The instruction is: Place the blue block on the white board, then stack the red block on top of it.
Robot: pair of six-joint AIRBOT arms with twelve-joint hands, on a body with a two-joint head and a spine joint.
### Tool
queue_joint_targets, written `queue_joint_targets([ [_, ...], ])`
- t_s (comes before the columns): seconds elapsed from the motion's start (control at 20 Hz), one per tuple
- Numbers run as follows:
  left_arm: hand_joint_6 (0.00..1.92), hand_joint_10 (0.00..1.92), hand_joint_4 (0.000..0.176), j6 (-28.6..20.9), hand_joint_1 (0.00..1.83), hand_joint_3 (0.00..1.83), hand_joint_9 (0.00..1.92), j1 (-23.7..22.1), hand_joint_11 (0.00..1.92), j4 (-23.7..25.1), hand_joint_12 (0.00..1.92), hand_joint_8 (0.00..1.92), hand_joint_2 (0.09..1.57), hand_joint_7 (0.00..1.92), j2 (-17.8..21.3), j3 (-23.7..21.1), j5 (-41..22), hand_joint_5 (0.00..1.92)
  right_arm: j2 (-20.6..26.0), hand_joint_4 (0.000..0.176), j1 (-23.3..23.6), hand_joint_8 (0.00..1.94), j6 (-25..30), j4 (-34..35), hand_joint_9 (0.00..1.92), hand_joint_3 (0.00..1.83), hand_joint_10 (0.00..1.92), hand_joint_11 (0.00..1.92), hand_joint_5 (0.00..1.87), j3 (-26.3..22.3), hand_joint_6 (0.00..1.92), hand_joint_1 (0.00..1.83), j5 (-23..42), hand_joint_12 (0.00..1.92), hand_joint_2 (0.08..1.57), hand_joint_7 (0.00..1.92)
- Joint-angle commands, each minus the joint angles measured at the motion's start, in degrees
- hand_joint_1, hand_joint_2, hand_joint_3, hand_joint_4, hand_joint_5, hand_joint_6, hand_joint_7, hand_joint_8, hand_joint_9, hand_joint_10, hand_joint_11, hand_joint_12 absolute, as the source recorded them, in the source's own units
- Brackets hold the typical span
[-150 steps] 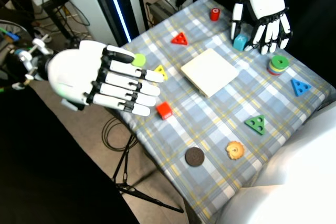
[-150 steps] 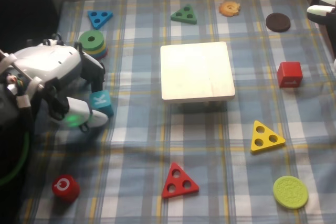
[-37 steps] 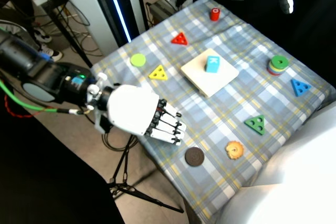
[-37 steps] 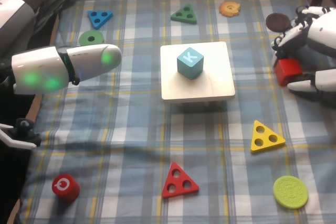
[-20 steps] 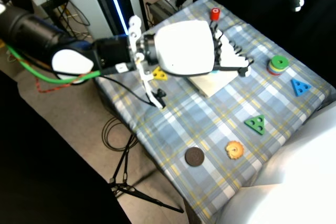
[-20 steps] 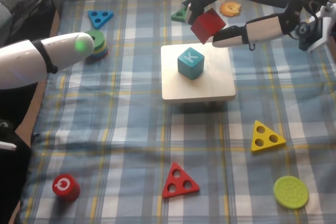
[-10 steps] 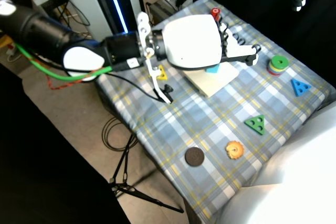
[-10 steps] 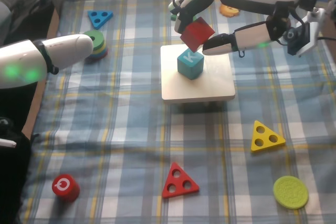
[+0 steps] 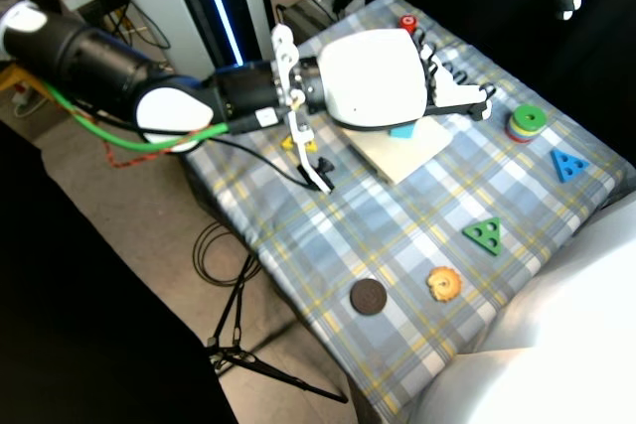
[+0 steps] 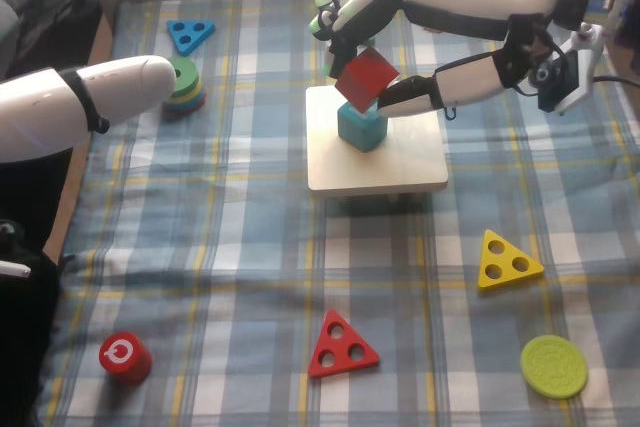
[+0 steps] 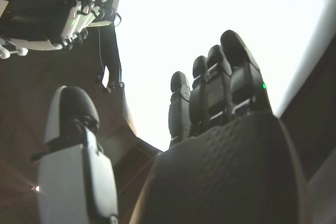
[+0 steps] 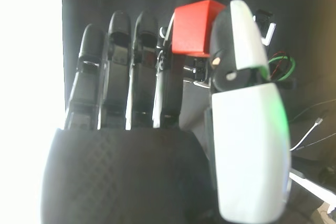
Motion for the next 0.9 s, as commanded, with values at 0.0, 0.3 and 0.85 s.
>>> queue_joint_targets([
  [0.0, 0.0, 0.0, 0.127, -0.5, 0.72, 0.0, 0.16, -0.7, 0.0, 1.0, 0.5, 0.0, 0.96, 0.19, 0.4, 0.1, -7.2, 0.26, -0.1, 0.0, 0.9, 0.01, 0.5, 2.7, 0.62, 0.0, 0.01, 0.09, 1.04, 0.2, 0.89, 1.16, 4.7, 0.91, 1.09, 0.77],
  [0.3, 0.0, 0.0, 0.107, -0.5, 0.75, 0.0, 0.19, -0.7, 0.0, 1.0, 0.61, 0.0, 0.95, 0.21, 0.4, 0.1, -7.3, 0.29, 0.0, 0.0, 0.8, 0.0, 0.6, 2.5, 0.63, 0.0, 0.0, 0.12, 1.03, 0.4, 0.9, 1.16, 4.1, 0.92, 1.09, 0.76],
  [0.85, 0.0, 0.0, 0.099, -0.5, 0.71, 0.0, 0.17, -0.7, 0.0, 1.2, 0.52, 0.0, 0.94, 0.21, 0.2, 0.1, -6.9, 0.29, -0.1, 0.0, 0.3, 0.0, 1.1, 1.3, 0.52, 0.0, 0.0, 0.0, 1.01, 0.4, 0.93, 1.11, 3.7, 0.96, 1.1, 0.71],
])
